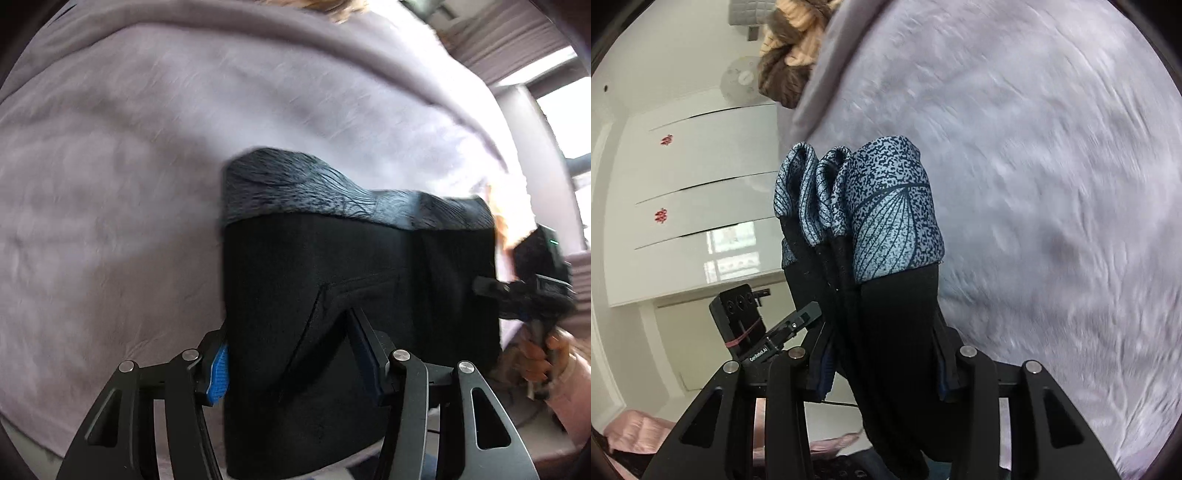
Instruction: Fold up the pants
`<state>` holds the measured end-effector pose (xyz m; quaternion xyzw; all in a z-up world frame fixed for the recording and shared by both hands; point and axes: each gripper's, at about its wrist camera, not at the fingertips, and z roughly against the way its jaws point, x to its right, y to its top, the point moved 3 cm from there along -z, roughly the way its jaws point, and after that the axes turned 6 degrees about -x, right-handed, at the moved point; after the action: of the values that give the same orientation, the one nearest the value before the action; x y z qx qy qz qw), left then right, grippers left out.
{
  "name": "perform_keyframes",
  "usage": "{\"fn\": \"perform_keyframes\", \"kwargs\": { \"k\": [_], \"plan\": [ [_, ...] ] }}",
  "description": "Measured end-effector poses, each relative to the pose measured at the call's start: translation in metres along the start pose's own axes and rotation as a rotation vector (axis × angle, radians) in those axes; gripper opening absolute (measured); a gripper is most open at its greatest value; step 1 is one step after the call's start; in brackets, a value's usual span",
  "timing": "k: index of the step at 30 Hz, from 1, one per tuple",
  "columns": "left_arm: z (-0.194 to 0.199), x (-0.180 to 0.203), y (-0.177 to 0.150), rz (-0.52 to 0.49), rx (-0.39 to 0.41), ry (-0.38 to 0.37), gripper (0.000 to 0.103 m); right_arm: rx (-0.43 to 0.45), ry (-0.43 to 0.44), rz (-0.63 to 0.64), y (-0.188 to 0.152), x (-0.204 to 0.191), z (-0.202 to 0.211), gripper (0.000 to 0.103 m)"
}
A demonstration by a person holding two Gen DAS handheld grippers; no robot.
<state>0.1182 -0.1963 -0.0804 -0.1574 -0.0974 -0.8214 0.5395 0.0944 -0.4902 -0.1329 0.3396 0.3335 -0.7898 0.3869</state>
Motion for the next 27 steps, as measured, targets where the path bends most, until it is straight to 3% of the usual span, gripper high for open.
{"fn": "perform_keyframes", "kwargs": {
  "k": [1, 2, 4, 6, 8, 10, 11, 12, 13, 16, 20, 21, 26, 27],
  "plan": [
    [-0.007, -0.007, 0.000, 0.020, 0.002, 0.048, 0.078, 0.002, -0.051, -0.019, -0.002, 0.009, -0.004, 0.046],
    [-0.007, -0.011, 0.000, 0.033, 0.011, 0.058, 0.082, 0.011, -0.120, -0.063, -0.003, 0.020, -0.009, 0.051],
    [0.003, -0.012, 0.001, 0.054, 0.045, 0.086, 0.083, 0.035, -0.198, -0.104, -0.003, 0.028, -0.009, 0.061],
    [0.017, -0.008, 0.003, 0.030, 0.087, 0.155, 0.083, 0.067, -0.263, -0.083, -0.005, 0.018, -0.002, 0.063],
    [0.032, 0.001, 0.006, -0.005, 0.126, 0.173, 0.083, 0.089, -0.387, -0.027, -0.009, 0.001, 0.007, 0.063],
    [0.041, 0.011, 0.009, -0.042, 0.152, 0.166, 0.083, 0.130, -0.498, 0.030, -0.014, -0.014, 0.018, 0.060],
    [0.041, 0.020, 0.012, -0.063, 0.161, 0.166, 0.083, 0.161, -0.527, 0.061, -0.015, -0.024, 0.024, 0.044],
    [0.040, 0.029, 0.014, -0.088, 0.165, 0.170, 0.083, 0.193, -0.540, 0.090, -0.016, -0.036, 0.029, 0.030],
    [0.034, 0.037, 0.015, -0.105, 0.161, 0.171, 0.083, 0.216, -0.538, 0.109, -0.015, -0.039, 0.035, 0.028],
    [0.011, 0.047, 0.019, -0.112, 0.132, 0.199, 0.083, 0.231, -0.516, 0.172, -0.011, -0.057, 0.029, 0.028],
    [-0.023, 0.047, 0.021, -0.134, 0.111, 0.320, 0.087, 0.169, -0.622, 0.224, -0.002, -0.053, -0.010, 0.027],
    [-0.025, 0.047, 0.021, -0.143, 0.110, 0.331, 0.093, 0.163, -0.652, 0.233, -0.002, -0.049, -0.014, 0.025],
    [-0.018, 0.043, 0.015, -0.132, 0.078, 0.344, 0.093, 0.167, -0.660, 0.221, -0.003, -0.046, -0.012, 0.025],
    [-0.015, 0.043, 0.012, -0.124, 0.064, 0.352, 0.093, 0.168, -0.677, 0.213, -0.007, -0.039, -0.005, 0.029]
  ]
}}
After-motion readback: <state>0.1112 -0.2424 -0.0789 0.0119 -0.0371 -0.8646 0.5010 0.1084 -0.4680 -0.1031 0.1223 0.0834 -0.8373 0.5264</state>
